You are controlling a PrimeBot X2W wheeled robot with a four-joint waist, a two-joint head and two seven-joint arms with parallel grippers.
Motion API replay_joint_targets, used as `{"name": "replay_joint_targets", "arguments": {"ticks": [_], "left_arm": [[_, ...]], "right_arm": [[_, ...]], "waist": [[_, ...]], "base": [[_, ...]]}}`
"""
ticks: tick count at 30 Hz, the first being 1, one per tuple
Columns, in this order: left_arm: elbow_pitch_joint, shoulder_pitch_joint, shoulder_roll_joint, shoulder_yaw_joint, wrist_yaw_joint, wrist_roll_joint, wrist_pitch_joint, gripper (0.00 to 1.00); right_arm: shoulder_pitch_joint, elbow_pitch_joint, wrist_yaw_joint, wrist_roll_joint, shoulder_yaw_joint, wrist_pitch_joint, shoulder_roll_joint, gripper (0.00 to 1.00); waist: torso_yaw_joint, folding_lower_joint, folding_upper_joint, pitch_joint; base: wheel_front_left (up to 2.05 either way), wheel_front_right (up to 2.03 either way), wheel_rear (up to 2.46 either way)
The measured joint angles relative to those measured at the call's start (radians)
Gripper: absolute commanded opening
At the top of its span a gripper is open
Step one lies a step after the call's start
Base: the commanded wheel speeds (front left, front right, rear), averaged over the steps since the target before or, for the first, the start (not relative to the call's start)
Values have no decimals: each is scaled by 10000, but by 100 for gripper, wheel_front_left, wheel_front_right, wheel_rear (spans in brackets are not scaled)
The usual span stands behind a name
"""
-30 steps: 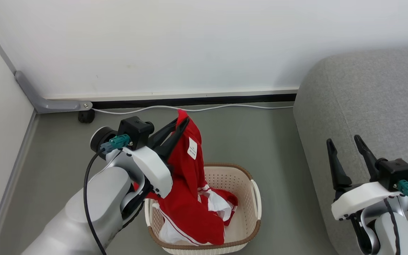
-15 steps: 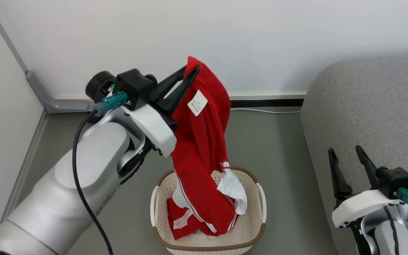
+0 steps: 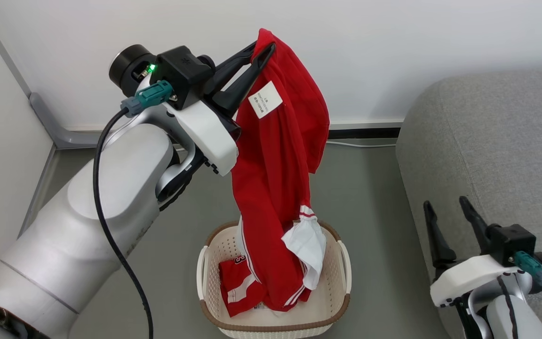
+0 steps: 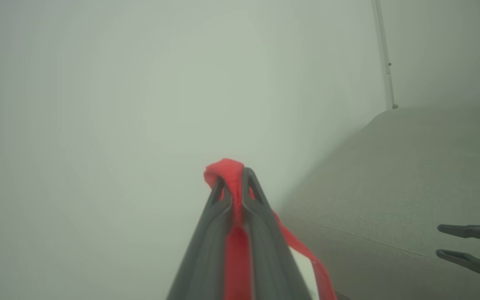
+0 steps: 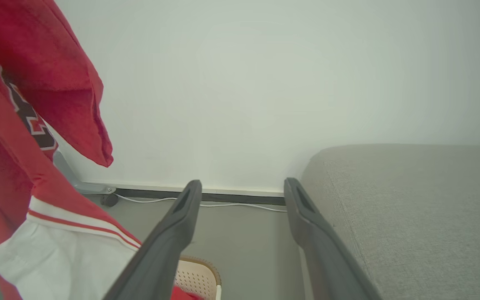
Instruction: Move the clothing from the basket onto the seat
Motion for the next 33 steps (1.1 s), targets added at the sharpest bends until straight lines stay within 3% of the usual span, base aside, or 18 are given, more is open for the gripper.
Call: {"name": "replay_joint_targets", "arguments": {"ticks": [11,19,33], "left_arm": [[123,-76,-199,-316,0,-88,-4,0],[-94,-210,-460,-531,0,-176,-6,0],[-508,-210,-717,-744,0,-174,-8,0]], "right_arm": [[-978,186,0,1206,2980,0,-376,100],[-2638,1051,27,2681,6468,2,-1118,100],[-4787,1985,27,4065,9053,0,-1546,100]], "waist": [[95,0,-1,165],[370,0,0,240],[888,0,-1,351]], "base": [[0,0,0],[0,0,0],[0,0,0]]}}
